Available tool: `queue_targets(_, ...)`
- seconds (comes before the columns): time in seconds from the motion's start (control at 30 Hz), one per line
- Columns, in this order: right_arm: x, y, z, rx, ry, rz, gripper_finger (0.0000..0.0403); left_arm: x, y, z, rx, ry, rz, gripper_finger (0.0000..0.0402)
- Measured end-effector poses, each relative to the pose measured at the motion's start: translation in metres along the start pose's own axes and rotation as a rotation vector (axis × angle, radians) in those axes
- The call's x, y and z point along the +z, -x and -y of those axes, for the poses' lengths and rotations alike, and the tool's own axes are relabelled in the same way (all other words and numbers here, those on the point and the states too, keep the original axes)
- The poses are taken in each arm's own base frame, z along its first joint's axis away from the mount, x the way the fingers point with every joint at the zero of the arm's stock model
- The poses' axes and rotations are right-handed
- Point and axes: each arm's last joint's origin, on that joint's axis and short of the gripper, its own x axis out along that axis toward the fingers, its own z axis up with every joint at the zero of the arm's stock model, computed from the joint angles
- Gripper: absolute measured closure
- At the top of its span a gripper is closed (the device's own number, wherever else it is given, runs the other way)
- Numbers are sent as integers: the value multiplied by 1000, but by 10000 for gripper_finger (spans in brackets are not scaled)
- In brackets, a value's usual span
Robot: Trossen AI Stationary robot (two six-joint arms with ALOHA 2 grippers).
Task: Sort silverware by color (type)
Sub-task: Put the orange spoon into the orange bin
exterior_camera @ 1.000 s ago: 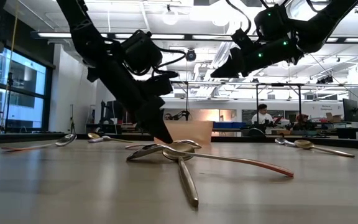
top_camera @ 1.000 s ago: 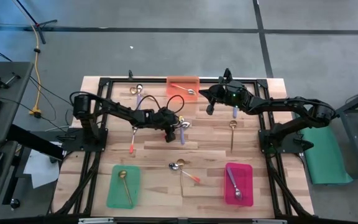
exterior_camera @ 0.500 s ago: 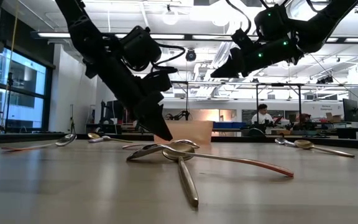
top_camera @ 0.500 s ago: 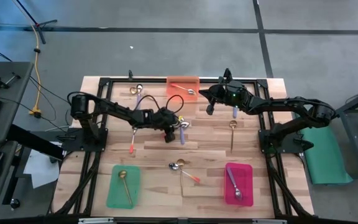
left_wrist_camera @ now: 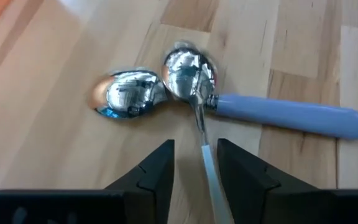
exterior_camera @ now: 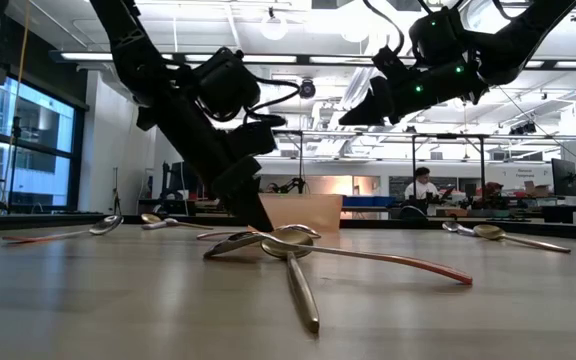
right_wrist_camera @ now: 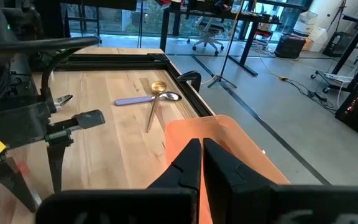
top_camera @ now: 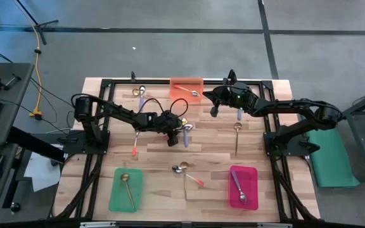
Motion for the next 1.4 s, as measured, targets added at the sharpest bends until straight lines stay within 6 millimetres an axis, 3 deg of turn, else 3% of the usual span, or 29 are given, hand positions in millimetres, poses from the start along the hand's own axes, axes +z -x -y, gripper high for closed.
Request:
queue_targets(0.43, 0, 0, 0, 0, 0, -2, 403, -4, -4, 2, 0, -148, -34, 354)
queue_targets(0.57, 0, 0, 0, 0, 0, -2, 403, -2, 2, 1, 1, -173, -33, 391)
queue_targets(0.83, -1, 0, 0, 1, 0, -6, 403, 9, 21, -8, 25, -149, -1, 397)
queue_targets(1.07, -1, 0, 0, 1, -1, -5, 403, 37, 51, -35, 107, -82, 102, 398)
queue_targets(1.17, 0, 0, 0, 1, -9, -5, 403, 58, 59, -52, 193, -87, 116, 399)
queue_targets(1.4, 0, 0, 0, 2, -12, -4, 403, 104, 64, -98, 236, -70, 148, 400)
